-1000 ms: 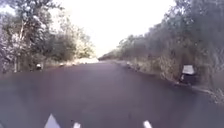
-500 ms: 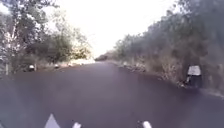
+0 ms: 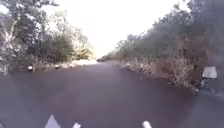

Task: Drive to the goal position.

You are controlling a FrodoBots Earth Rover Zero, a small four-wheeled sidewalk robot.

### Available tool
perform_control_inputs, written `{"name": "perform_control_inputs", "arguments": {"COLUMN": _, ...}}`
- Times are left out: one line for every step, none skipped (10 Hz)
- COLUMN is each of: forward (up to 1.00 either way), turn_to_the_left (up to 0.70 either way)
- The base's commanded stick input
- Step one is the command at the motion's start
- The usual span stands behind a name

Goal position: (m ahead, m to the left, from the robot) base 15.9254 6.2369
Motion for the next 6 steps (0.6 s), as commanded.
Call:
{"name": "perform_control_inputs", "arguments": {"forward": 0.85, "turn_to_the_left": 0.00}}
{"name": "perform_control_inputs", "arguments": {"forward": 0.85, "turn_to_the_left": 0.00}}
{"name": "perform_control_inputs", "arguments": {"forward": 0.85, "turn_to_the_left": 0.00}}
{"name": "perform_control_inputs", "arguments": {"forward": 0.85, "turn_to_the_left": 0.00}}
{"name": "perform_control_inputs", "arguments": {"forward": 0.85, "turn_to_the_left": 0.00}}
{"name": "perform_control_inputs", "arguments": {"forward": 0.85, "turn_to_the_left": 0.00}}
